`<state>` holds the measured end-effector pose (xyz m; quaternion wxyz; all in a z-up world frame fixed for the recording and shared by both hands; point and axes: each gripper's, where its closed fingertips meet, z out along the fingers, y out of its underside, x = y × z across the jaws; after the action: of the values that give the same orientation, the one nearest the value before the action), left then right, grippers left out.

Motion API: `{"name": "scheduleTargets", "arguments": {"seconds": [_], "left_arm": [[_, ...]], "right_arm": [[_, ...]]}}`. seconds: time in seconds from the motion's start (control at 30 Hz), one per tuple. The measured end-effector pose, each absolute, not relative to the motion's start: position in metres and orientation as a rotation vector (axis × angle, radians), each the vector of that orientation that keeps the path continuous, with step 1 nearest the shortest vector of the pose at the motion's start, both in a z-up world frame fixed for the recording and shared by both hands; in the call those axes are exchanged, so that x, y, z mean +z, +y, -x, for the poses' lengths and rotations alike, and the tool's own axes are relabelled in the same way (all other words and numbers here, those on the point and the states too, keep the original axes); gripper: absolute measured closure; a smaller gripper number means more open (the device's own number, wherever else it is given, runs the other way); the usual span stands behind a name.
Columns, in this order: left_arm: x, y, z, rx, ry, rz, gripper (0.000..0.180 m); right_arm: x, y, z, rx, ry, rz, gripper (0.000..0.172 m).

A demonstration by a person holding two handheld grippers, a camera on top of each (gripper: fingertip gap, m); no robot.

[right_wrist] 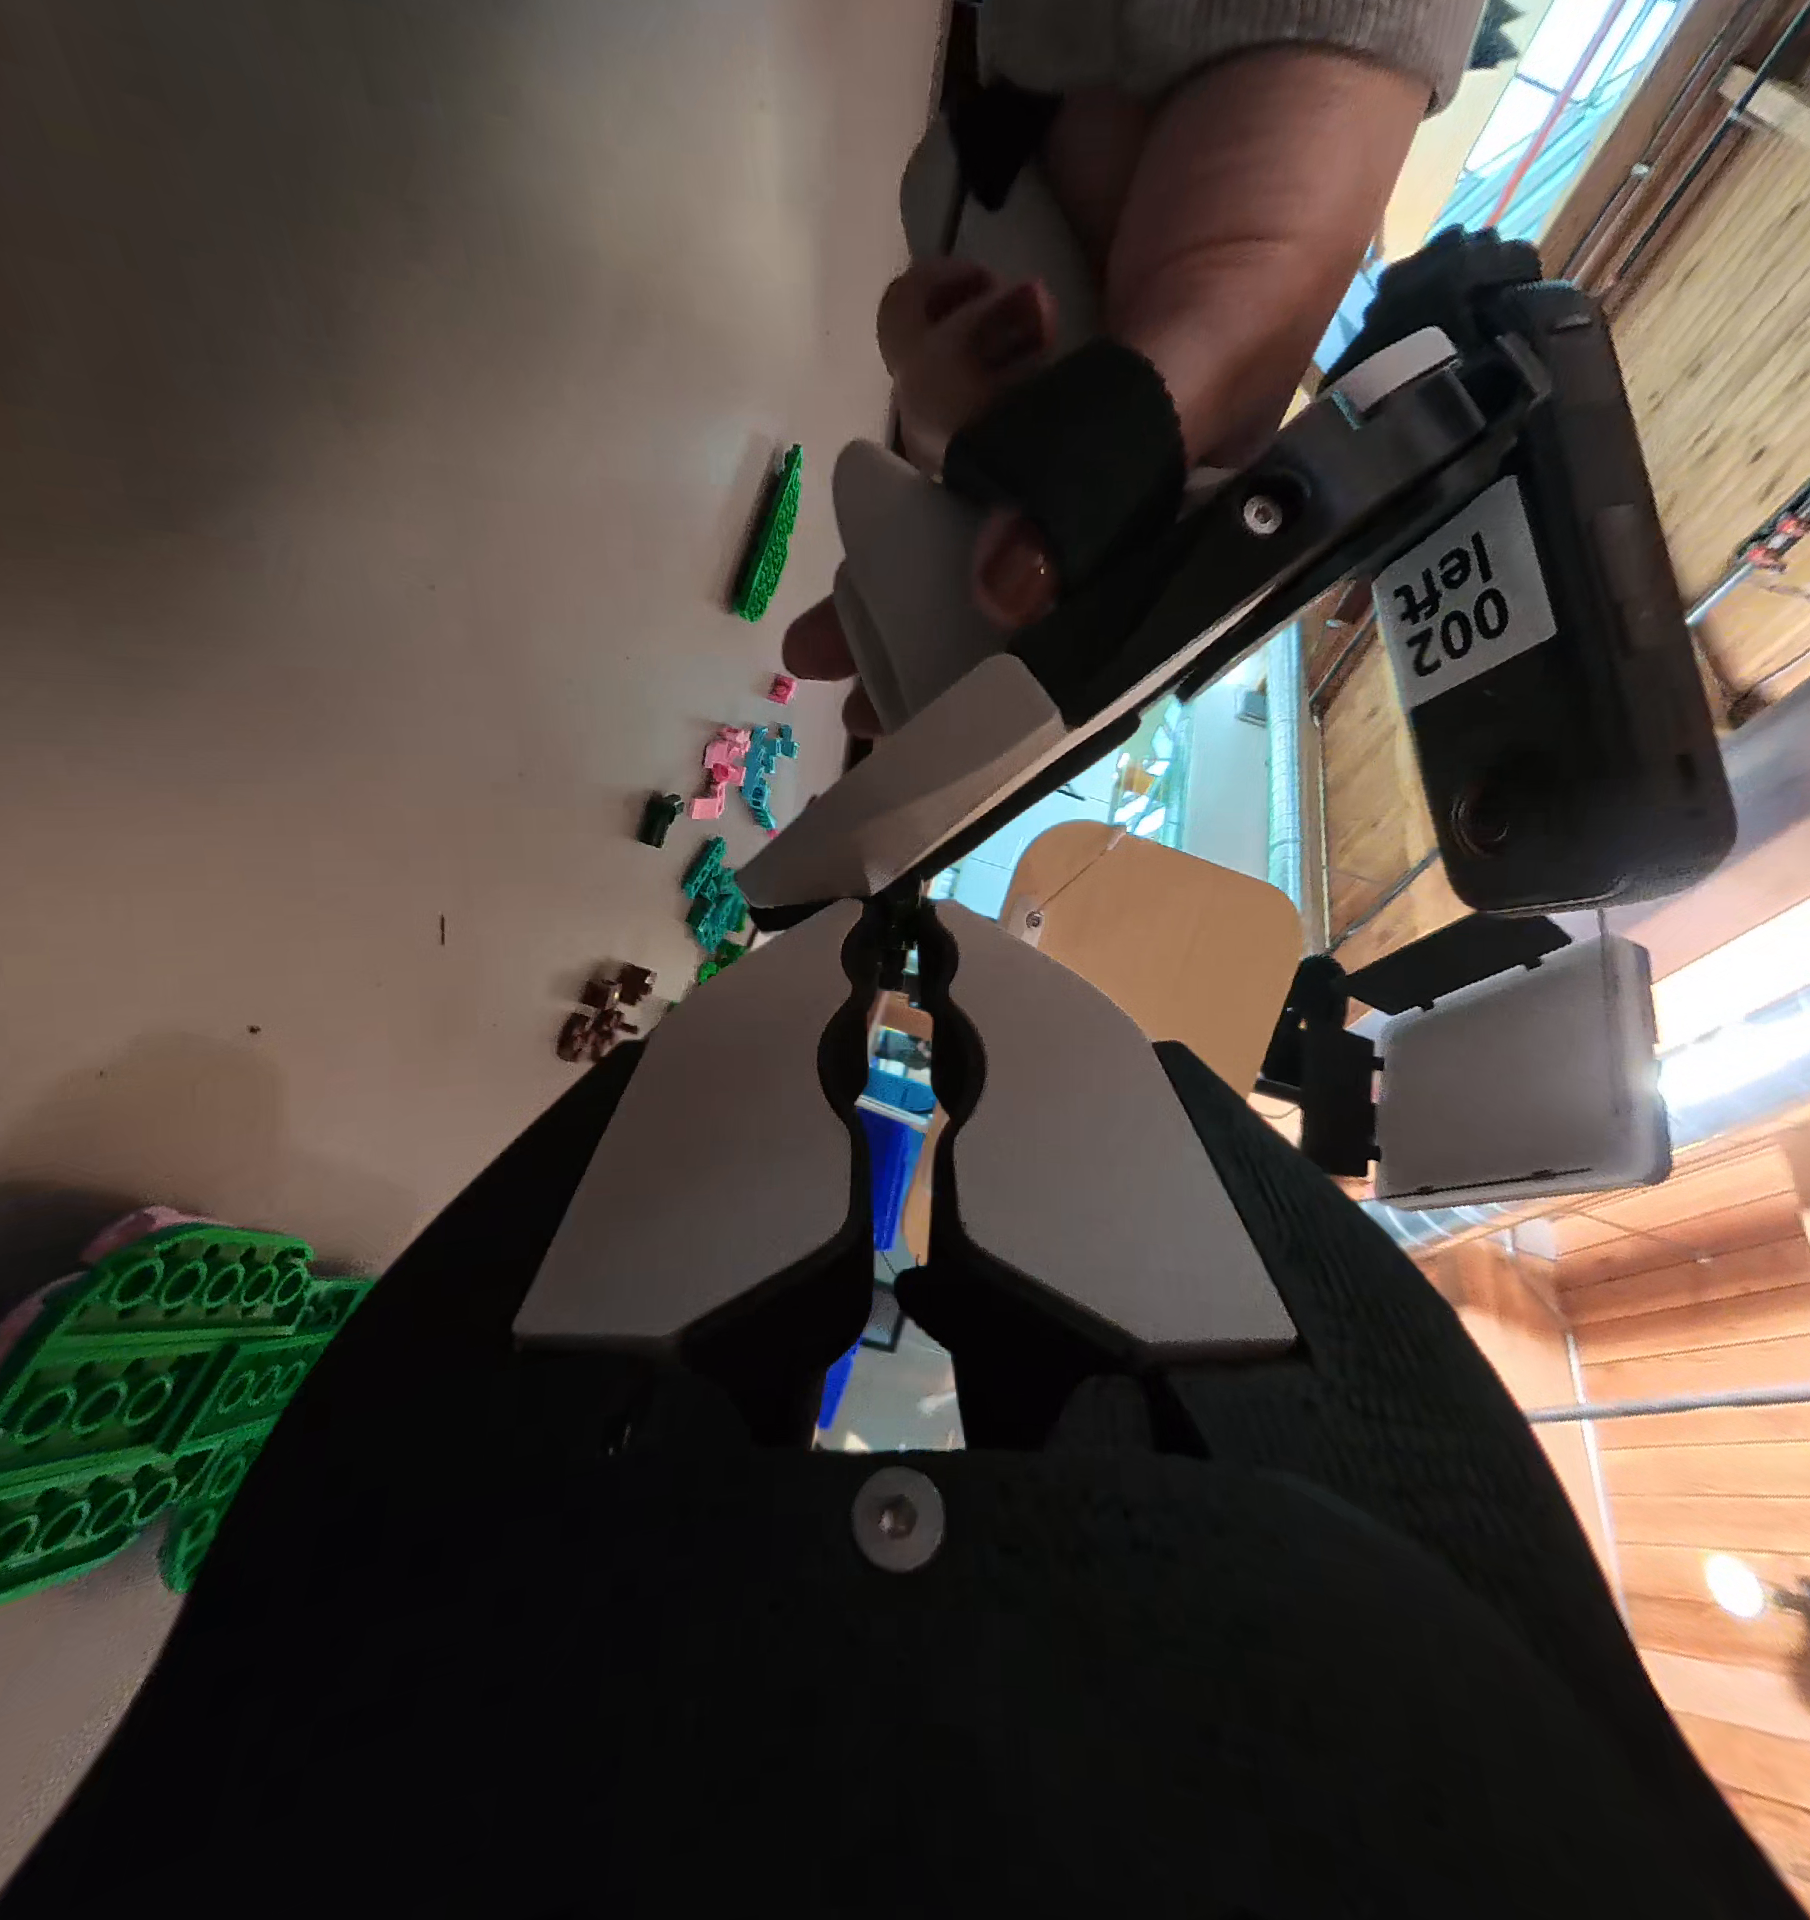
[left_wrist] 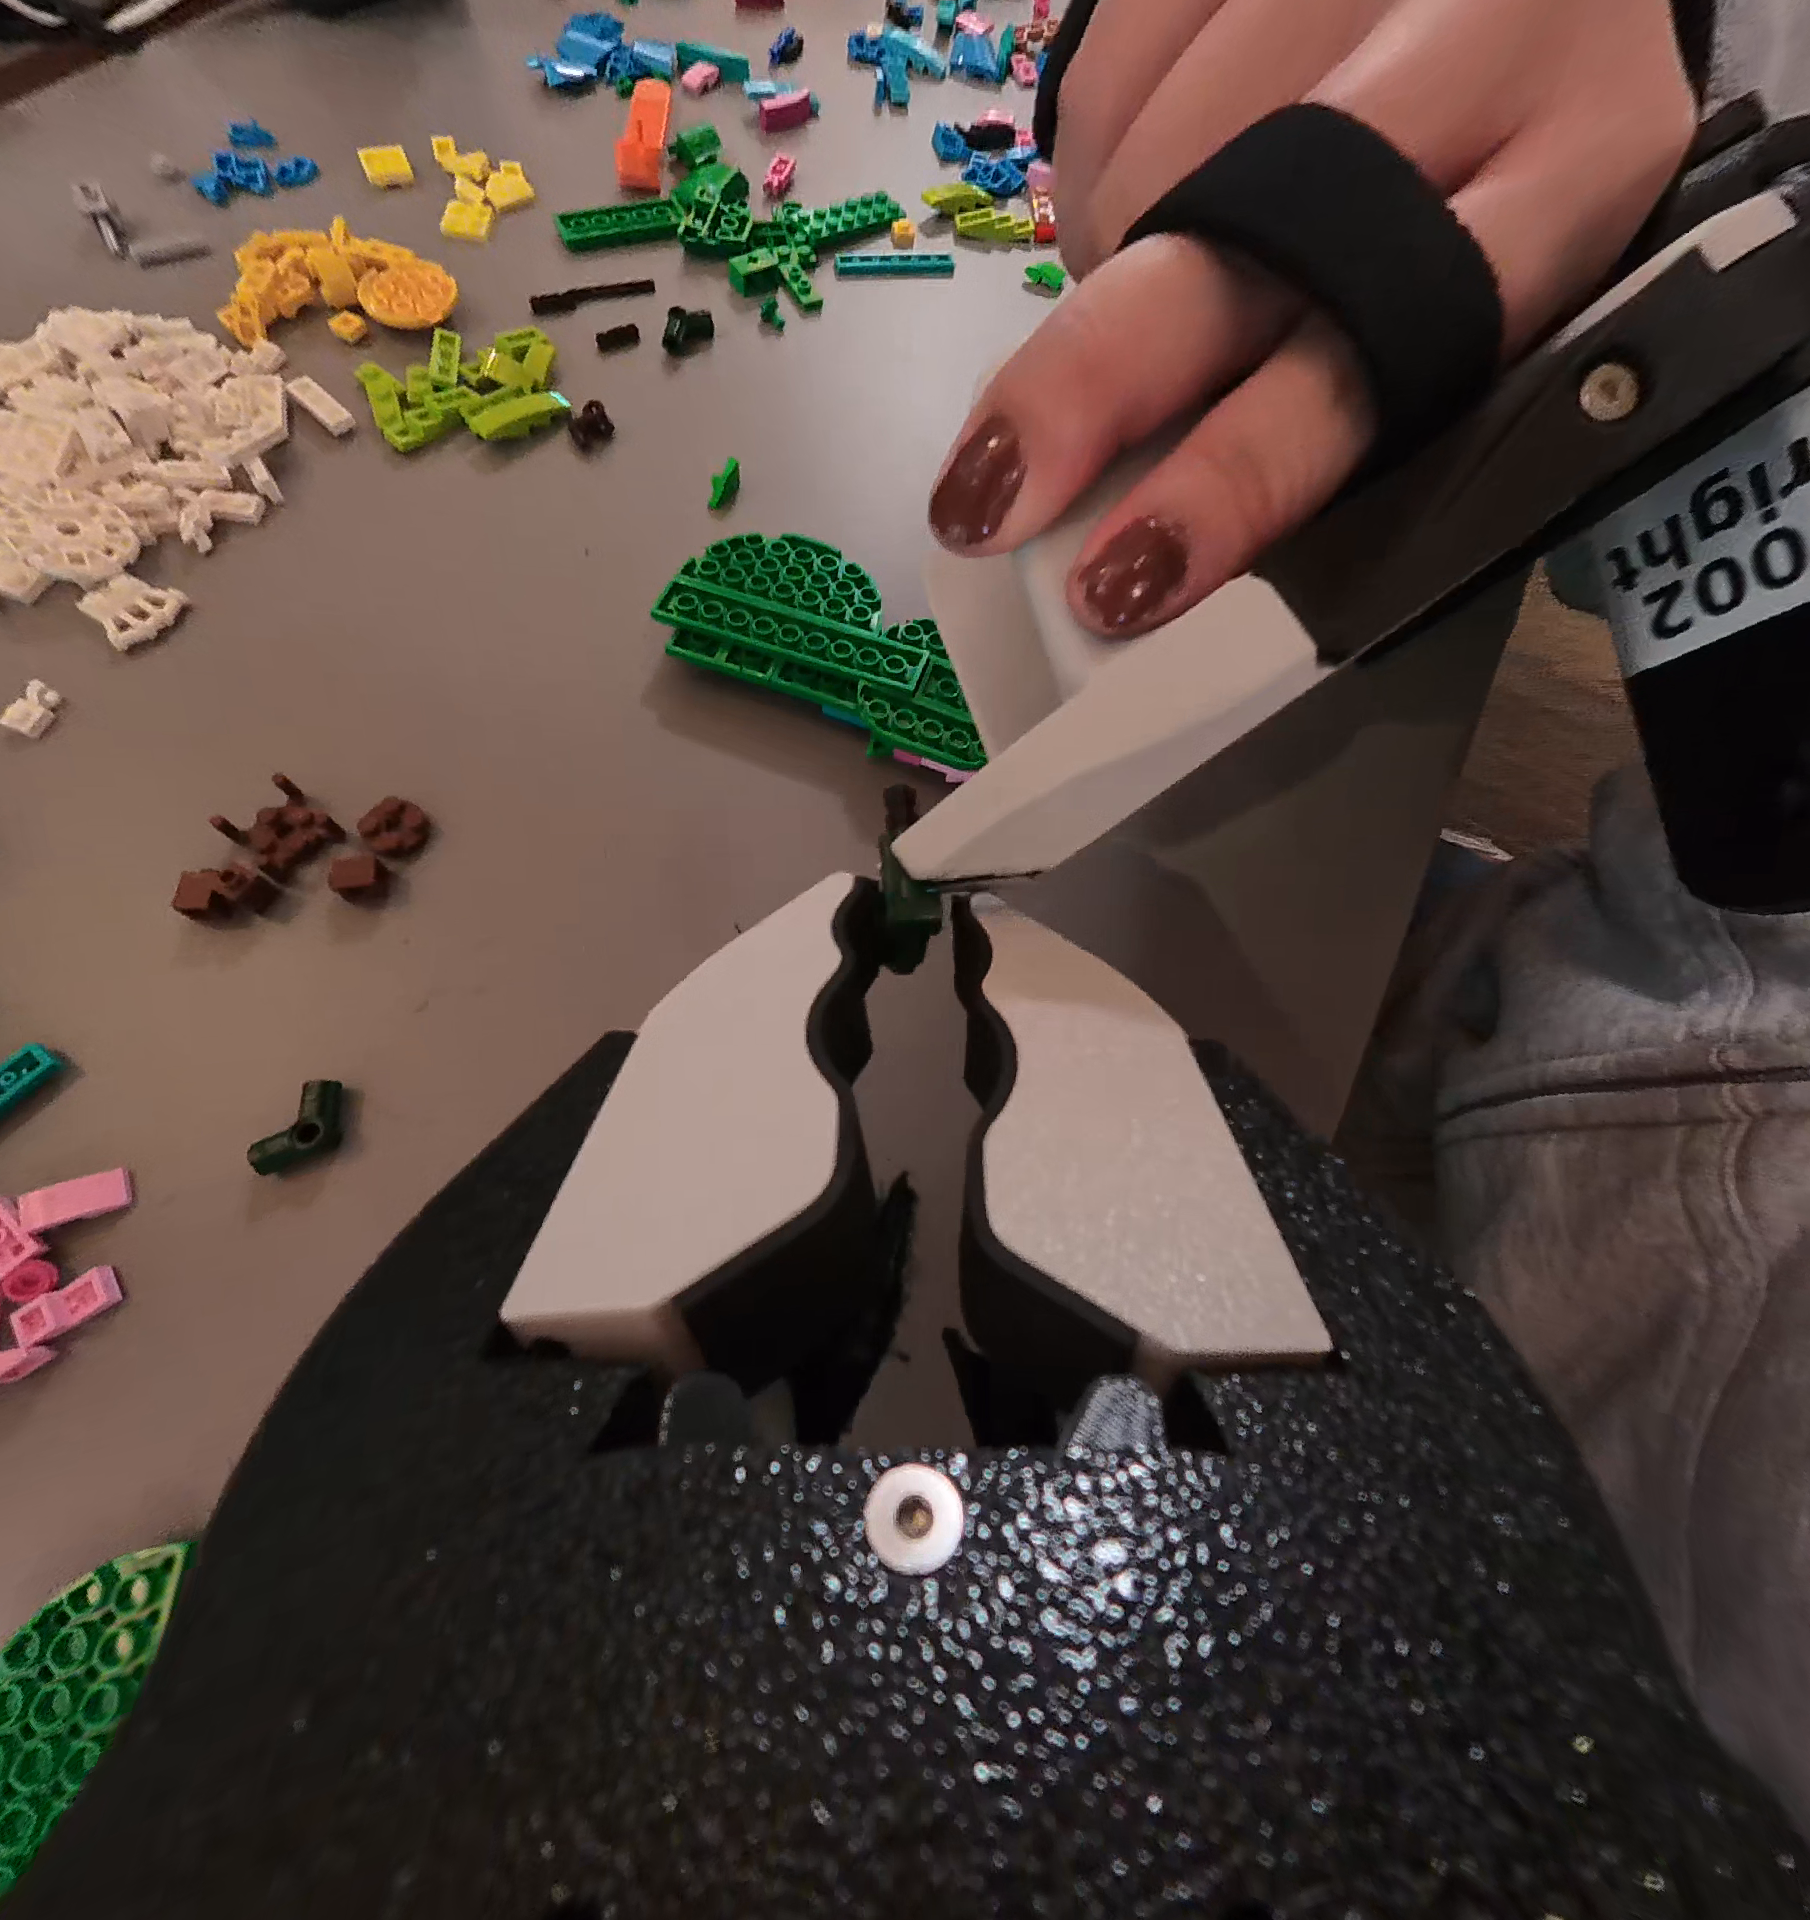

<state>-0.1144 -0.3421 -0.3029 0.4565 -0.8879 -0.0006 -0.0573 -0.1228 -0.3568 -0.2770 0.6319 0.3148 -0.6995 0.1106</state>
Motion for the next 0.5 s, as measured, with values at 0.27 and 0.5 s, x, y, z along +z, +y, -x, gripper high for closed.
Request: {"name": "scheduleTargets", "arguments": {"seconds": [0.27, 0.5], "left_arm": [[-0.299, -0.333, 0.116, -0.007, 0.079, 2.142, 0.173], [-0.299, -0.327, 0.122, 0.049, 0.046, 2.138, 0.173]], "right_arm": [[-0.275, -0.348, 0.122, 0.271, -1.618, -0.660, 0.166], [-0.272, -0.326, 0.130, 0.274, -1.743, -0.472, 0.159]]}}
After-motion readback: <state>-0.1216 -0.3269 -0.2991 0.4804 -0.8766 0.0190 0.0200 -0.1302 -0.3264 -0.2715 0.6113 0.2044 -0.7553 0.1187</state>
